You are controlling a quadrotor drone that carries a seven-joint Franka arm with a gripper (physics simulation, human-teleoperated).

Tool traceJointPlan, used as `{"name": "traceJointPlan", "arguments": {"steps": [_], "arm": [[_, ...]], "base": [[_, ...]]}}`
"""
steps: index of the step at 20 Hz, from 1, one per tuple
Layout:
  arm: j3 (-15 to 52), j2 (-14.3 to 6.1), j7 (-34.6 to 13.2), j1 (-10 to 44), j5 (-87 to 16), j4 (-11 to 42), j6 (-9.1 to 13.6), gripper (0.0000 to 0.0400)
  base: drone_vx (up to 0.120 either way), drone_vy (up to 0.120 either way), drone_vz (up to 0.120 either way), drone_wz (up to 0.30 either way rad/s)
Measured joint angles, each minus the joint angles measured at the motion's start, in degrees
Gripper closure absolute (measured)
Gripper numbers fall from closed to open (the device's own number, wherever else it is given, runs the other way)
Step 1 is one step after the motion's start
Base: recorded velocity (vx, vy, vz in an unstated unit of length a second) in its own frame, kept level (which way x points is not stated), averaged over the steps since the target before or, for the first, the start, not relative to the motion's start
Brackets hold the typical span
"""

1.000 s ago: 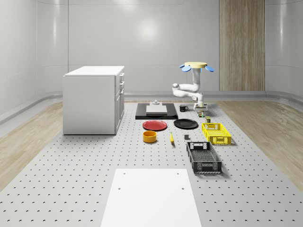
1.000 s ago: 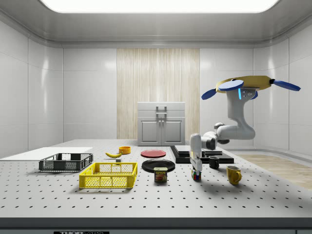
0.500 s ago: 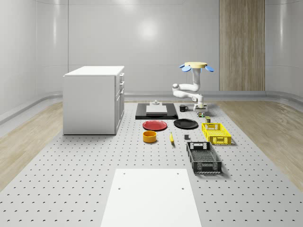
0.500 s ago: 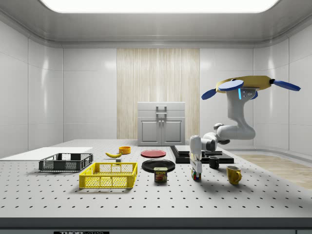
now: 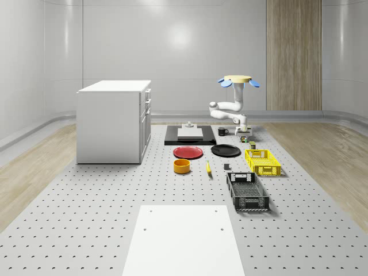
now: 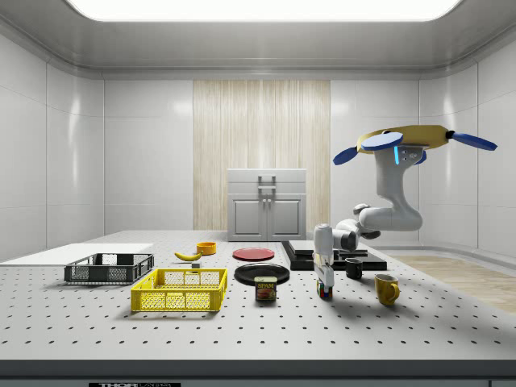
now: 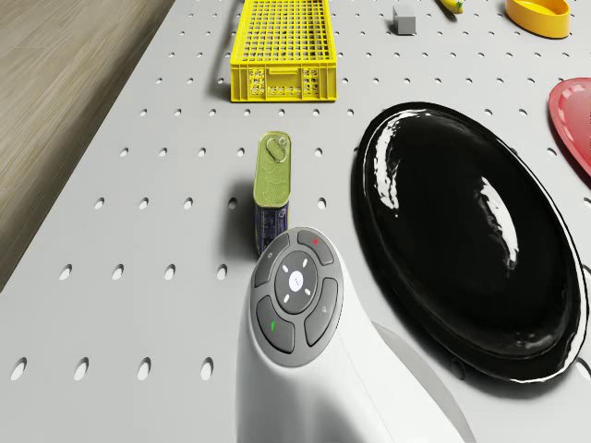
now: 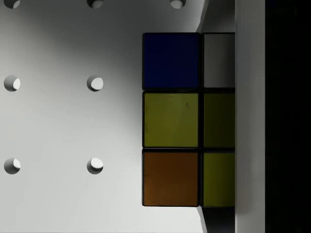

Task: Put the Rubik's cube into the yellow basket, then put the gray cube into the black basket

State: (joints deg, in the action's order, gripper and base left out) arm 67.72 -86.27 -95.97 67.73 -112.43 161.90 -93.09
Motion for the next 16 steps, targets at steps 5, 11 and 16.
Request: {"name": "traceJointPlan", "arguments": {"steps": [5, 11, 16], "arm": [[0.1, 0.1, 1.0, -0.2, 0.3, 0.0, 0.0, 0.0112], [3.5, 0.2, 0.7, -0.8, 3.6, 1.1, 1.4, 0.0111], [6.2, 0.2, 0.5, -1.1, 6.2, 1.7, 2.2, 0.0112]], "base": [[0.000, 0.000, 0.000, 0.000], [0.000, 0.000, 0.047, 0.000], [0.000, 0.000, 0.120, 0.000]]}}
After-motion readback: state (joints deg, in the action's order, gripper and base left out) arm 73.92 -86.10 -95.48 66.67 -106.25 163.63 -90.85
